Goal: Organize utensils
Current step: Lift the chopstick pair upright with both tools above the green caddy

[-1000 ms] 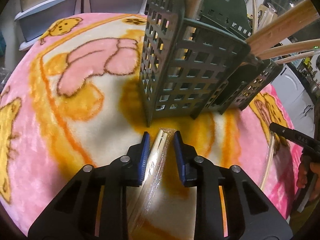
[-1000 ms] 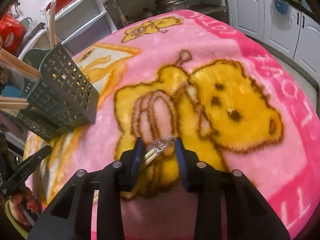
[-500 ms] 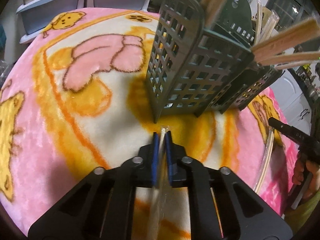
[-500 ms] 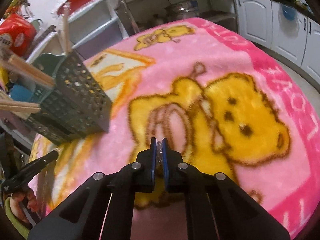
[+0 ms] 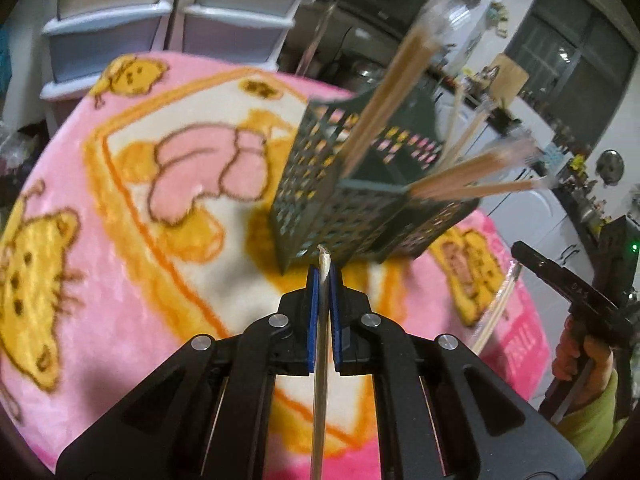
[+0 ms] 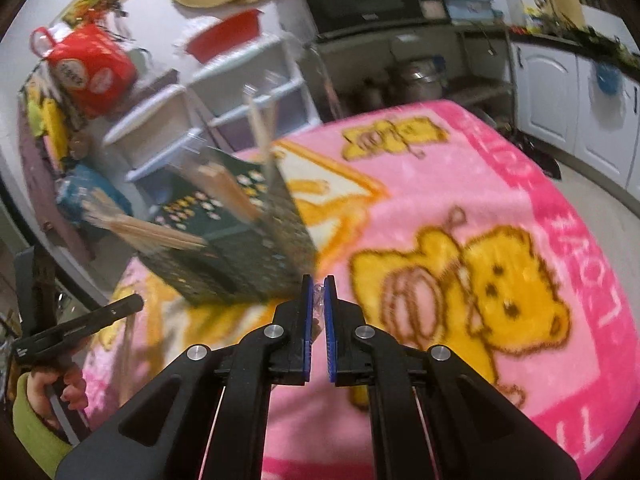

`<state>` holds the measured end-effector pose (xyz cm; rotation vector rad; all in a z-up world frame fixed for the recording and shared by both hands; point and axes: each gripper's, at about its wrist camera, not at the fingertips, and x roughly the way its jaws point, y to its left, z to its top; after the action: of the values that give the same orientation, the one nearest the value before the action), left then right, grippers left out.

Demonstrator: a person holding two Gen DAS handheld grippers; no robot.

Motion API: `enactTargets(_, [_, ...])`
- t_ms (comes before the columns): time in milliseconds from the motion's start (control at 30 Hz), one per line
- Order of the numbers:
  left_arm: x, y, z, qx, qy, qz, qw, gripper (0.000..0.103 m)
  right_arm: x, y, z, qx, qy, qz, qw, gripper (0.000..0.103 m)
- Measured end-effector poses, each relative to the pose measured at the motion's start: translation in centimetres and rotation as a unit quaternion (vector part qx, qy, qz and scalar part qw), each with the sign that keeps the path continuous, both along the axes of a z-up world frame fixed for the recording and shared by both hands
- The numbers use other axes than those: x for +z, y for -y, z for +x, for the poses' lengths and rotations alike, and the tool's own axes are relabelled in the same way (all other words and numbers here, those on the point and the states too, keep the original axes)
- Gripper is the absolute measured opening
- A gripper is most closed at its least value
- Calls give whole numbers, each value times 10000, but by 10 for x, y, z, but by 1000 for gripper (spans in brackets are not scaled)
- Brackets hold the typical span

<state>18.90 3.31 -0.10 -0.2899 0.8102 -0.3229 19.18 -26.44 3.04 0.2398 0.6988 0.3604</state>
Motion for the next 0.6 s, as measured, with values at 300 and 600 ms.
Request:
enactTargets(300, [52,10,-26,-133,735,-160,9971,3,48,-29,-28,591,595,-57,9965,5])
enactTargets(600, [93,20,-42,-266,1294,-200,9910,3,83,-39,-43,812,1070,-101,9909,5])
